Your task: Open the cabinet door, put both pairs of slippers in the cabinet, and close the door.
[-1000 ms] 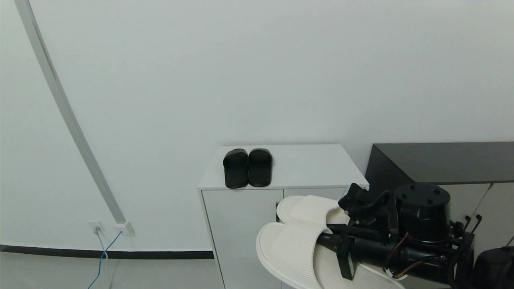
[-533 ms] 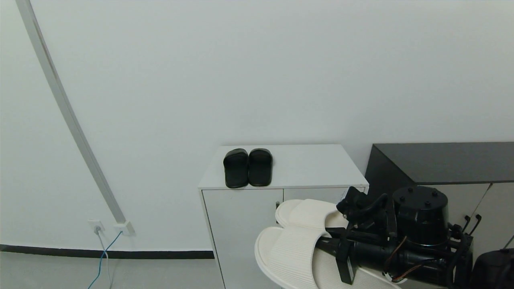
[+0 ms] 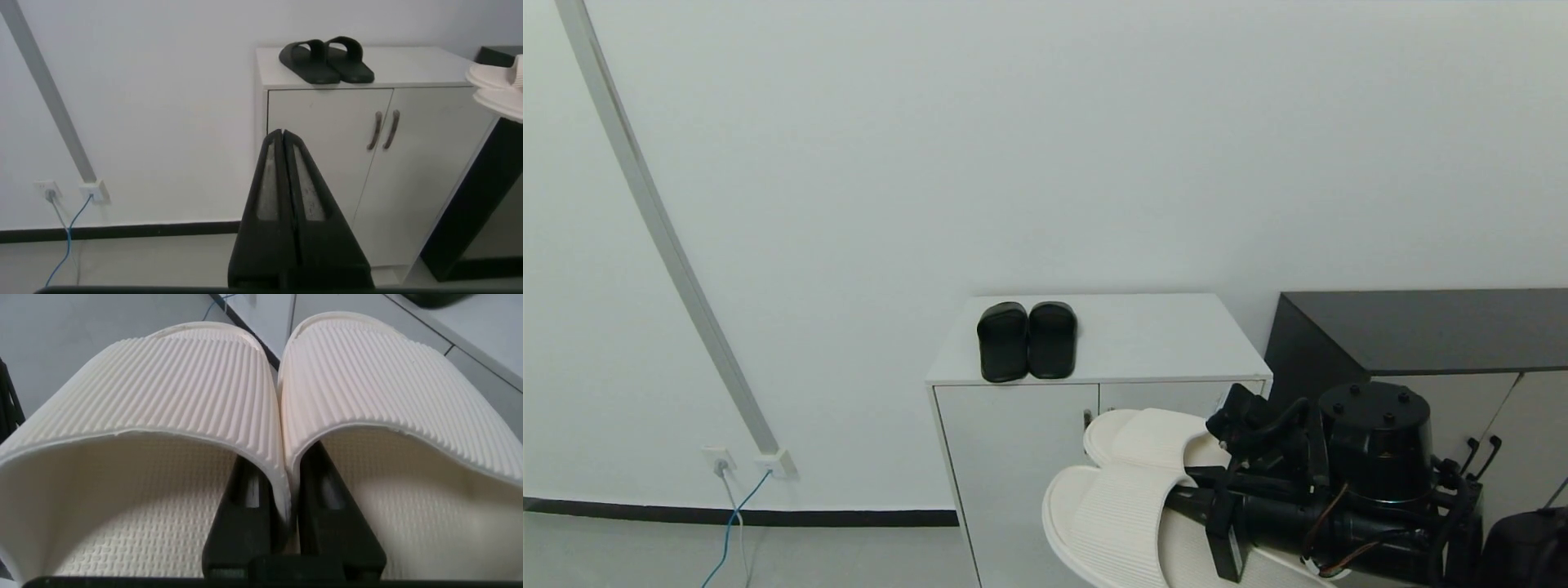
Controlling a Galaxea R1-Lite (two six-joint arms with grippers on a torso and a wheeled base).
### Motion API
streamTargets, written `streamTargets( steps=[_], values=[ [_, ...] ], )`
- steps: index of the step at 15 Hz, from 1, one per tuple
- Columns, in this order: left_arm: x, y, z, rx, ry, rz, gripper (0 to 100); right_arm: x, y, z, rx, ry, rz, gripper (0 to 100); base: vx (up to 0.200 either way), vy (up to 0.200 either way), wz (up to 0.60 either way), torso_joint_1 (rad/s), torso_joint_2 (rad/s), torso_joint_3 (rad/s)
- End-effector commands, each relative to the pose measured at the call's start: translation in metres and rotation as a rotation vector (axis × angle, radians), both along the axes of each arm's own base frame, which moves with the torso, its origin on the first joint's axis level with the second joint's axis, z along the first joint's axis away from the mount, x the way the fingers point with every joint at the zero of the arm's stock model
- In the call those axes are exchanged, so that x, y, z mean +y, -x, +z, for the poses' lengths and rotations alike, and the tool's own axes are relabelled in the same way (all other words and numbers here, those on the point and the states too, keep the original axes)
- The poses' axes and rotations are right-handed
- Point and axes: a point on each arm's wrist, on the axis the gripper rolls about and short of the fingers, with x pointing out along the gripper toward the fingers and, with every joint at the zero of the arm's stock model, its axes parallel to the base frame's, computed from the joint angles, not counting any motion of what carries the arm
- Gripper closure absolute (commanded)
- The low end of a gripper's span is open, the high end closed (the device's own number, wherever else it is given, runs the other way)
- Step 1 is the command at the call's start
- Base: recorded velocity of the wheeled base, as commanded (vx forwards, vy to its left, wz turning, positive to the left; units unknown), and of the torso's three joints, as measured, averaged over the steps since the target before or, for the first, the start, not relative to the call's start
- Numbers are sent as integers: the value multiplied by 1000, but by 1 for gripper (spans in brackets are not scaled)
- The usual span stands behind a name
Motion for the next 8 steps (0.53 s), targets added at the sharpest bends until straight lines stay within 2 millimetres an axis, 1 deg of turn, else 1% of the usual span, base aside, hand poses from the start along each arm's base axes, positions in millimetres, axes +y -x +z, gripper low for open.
streamTargets(
  steps=[1, 3, 4, 8],
  values=[
    [0, 0, 0, 0, 0, 0, 100, -1, 1, -2, 6, 6, 0, 100, 0, 0, 0, -115, 246, 134],
    [0, 0, 0, 2, 2, 0, 100, -1, 1, -2, 6, 6, 0, 100, 0, 0, 0, -146, 347, 183],
    [0, 0, 0, 2, 2, 0, 0, 0, 0, -2, 4, 5, 0, 100, 0, 0, 0, -154, 349, 188],
    [0, 0, 0, 2, 2, 1, 0, -1, 1, -2, 4, 9, 1, 100, 0, 0, 0, -161, 358, 210]
  ],
)
